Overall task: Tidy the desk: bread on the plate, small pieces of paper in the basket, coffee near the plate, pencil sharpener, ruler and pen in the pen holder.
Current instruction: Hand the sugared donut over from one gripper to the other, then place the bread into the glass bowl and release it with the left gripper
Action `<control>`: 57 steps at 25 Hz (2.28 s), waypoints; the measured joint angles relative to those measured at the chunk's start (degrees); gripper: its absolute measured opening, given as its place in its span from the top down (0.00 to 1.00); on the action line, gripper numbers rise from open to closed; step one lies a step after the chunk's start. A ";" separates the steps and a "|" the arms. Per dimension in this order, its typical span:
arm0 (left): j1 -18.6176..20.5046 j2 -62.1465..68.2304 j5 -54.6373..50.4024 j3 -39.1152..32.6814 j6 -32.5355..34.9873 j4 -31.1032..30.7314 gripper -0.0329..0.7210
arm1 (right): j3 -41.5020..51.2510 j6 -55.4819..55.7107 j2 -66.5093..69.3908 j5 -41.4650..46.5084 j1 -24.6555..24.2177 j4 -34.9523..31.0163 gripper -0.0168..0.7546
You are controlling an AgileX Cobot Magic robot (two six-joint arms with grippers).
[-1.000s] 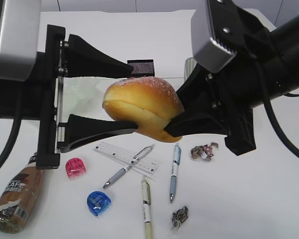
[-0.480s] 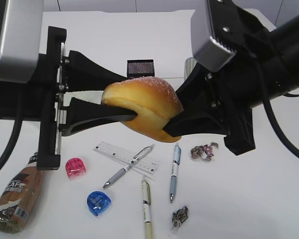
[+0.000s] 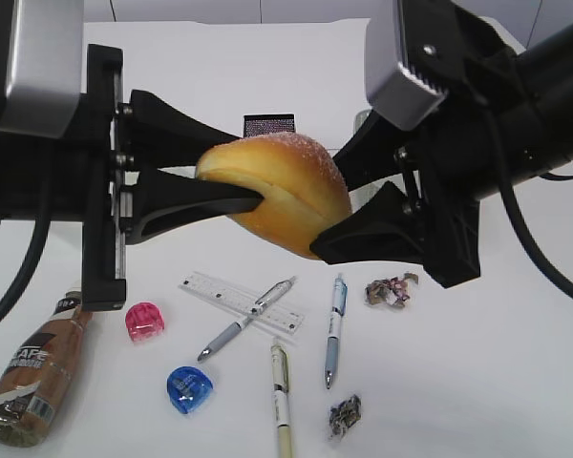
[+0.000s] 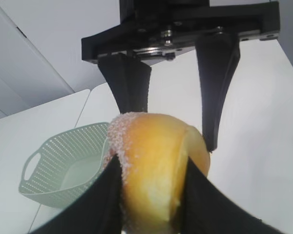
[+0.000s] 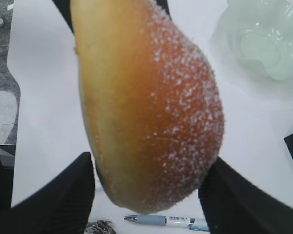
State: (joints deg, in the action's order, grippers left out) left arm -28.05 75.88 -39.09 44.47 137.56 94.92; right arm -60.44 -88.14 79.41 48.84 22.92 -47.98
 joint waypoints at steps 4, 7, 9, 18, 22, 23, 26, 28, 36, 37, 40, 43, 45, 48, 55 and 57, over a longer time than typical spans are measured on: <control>0.00 0.00 0.05 0.00 0.00 0.22 0.68 | 0.00 0.00 0.00 -0.45 0.00 0.57 0.34; 0.00 0.00 0.41 0.00 0.00 0.69 0.68 | 0.00 0.75 0.00 -1.49 0.00 2.01 0.34; 0.00 0.00 0.62 0.00 0.00 0.90 0.68 | 0.00 1.49 0.00 -2.42 0.00 2.82 0.34; 0.00 0.00 3.39 0.00 0.00 1.23 0.69 | 0.00 4.24 0.00 -4.60 0.00 6.45 0.34; 0.00 0.00 4.05 0.00 0.00 1.23 0.69 | 0.00 9.08 0.00 -5.30 0.00 9.80 0.34; 0.00 0.00 4.66 0.00 0.00 1.23 0.69 | 0.00 10.28 0.00 -5.41 0.00 10.94 0.34; 0.00 0.00 6.60 0.00 0.00 1.26 0.69 | 0.00 13.11 0.00 -5.53 0.00 14.09 0.34; 0.00 0.00 7.87 0.00 0.00 1.66 0.69 | 0.00 14.85 0.00 -5.64 0.00 15.25 0.34; 0.00 0.00 17.42 0.00 0.00 7.17 0.70 | 0.00 16.90 0.00 -5.64 0.00 15.82 0.34; 0.00 0.00 18.96 0.00 0.00 7.30 0.70 | 0.00 17.20 0.00 -5.64 0.00 15.82 0.34; 0.00 0.00 23.27 0.00 0.00 7.63 0.72 | 0.00 17.72 0.00 -5.64 0.00 15.82 0.34; 0.00 0.00 27.89 0.00 0.00 7.88 0.75 | 0.00 17.84 0.00 -5.64 0.00 15.82 0.33; 0.00 0.00 31.13 0.00 0.00 8.11 0.76 | 0.00 17.94 0.00 -5.64 0.00 15.82 0.33; 0.00 0.00 36.73 0.00 0.00 8.55 0.77 | 0.00 17.94 0.00 -5.64 0.00 15.82 0.33; 5.93 0.51 40.86 0.00 0.00 9.05 0.77 | 0.00 18.18 0.00 -5.64 0.00 15.82 0.33; 8.99 1.70 39.78 0.00 0.00 9.05 0.77 | 0.00 18.42 0.00 -5.64 0.00 15.82 0.33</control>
State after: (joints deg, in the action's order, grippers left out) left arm -19.06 77.59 0.69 44.47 137.56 103.97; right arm -60.44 -69.72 79.41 43.21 22.92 -32.16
